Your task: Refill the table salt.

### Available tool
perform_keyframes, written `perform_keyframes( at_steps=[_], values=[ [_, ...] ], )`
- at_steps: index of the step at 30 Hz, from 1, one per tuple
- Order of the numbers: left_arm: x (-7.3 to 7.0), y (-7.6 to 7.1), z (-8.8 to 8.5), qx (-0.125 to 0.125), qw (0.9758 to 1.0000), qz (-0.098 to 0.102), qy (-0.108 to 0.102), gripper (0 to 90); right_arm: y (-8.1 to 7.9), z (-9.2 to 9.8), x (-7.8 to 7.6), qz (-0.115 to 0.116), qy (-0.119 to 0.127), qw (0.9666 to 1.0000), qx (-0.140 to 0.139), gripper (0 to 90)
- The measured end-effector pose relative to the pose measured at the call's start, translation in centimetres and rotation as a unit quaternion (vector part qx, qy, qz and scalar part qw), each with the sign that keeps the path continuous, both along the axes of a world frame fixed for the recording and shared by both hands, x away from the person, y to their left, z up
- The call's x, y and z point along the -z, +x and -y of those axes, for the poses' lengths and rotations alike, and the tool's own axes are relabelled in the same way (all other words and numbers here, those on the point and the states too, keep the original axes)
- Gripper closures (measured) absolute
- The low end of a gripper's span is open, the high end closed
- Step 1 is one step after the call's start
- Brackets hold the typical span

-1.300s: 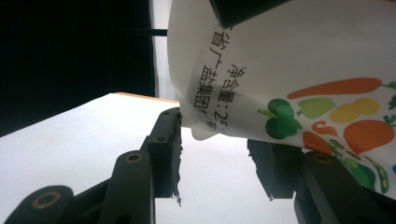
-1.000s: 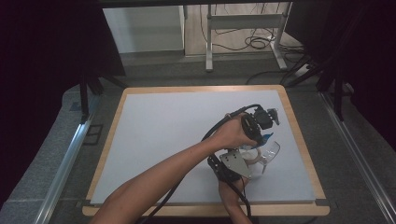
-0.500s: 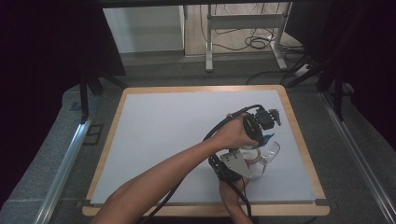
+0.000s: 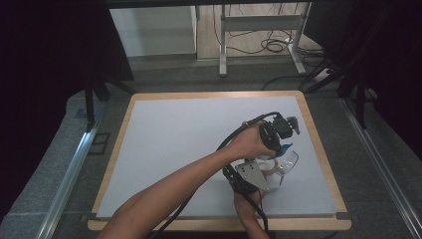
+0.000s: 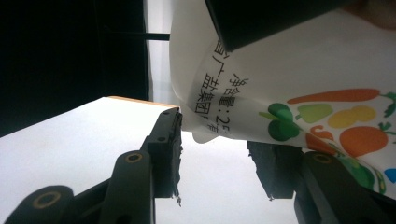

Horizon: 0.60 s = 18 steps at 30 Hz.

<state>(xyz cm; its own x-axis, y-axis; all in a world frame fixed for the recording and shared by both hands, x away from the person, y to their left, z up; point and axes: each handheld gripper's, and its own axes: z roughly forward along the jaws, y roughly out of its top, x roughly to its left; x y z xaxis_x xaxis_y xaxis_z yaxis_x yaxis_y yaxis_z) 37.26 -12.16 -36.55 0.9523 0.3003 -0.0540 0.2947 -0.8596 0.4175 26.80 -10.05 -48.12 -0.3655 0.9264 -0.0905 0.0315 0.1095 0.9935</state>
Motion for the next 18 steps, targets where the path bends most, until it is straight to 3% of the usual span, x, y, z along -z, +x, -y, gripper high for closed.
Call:
perform_keyframes(
  at_steps=[18],
  values=[
    [0.25, 0.08, -0.04, -0.001, 1.0, 0.002, 0.005, 90.0, 0.0, -0.23, 0.21, -0.004, 0.004, 1.0, 0.0, 55.6]
  ],
)
